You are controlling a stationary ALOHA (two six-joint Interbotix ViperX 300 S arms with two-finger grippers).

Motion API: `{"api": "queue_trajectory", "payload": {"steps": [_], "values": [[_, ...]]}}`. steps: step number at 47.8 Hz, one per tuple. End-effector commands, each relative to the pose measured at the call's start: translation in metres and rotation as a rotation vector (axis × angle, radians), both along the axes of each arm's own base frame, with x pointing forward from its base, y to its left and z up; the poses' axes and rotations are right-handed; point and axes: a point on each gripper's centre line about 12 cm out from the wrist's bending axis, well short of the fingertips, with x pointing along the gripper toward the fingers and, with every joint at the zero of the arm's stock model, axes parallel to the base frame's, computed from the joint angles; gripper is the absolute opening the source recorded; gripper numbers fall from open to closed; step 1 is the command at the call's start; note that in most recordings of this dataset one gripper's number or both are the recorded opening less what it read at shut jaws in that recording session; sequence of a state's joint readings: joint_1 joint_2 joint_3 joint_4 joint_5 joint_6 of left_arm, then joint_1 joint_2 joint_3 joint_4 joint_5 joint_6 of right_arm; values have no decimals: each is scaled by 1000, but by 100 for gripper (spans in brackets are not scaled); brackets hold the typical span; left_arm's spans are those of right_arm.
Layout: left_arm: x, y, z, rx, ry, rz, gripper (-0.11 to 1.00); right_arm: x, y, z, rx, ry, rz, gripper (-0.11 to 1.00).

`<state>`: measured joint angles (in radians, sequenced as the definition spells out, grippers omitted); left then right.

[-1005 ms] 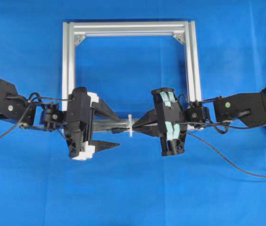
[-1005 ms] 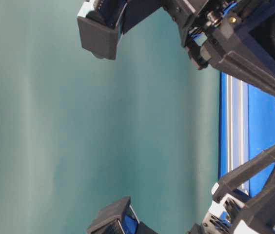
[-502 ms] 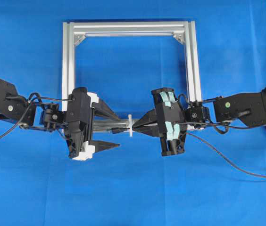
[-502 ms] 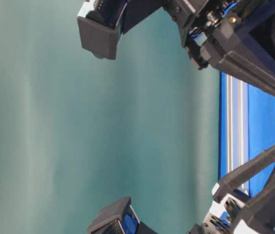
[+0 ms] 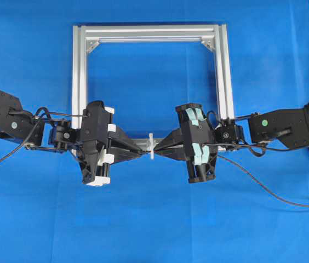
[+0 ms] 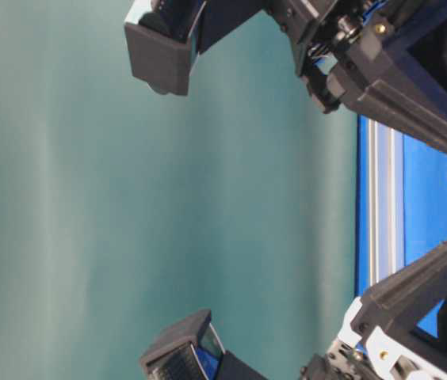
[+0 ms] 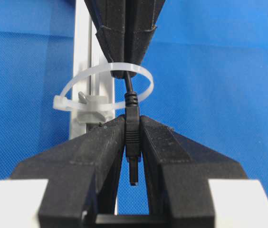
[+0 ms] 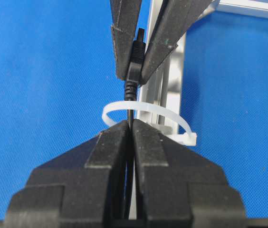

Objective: Insert the wire through the string loop located in the center.
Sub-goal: 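Close the left gripper on the USB plug beyond the loop, then open the right gripper and pull the cable through with the left gripper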

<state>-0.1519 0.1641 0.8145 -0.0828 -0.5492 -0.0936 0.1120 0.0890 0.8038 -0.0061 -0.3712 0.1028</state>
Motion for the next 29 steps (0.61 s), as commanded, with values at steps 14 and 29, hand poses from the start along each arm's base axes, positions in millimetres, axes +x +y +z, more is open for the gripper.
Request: {"api": "queue_trajectory", "payload": {"steps": [14,29], "values": [[5,-2,10,0,-35,-6,9,4,-1,8,3,-29,-5,-3],[5,-2,11,3,-36,-7,9,4,-2,8,14,-26,-13,11]]}}
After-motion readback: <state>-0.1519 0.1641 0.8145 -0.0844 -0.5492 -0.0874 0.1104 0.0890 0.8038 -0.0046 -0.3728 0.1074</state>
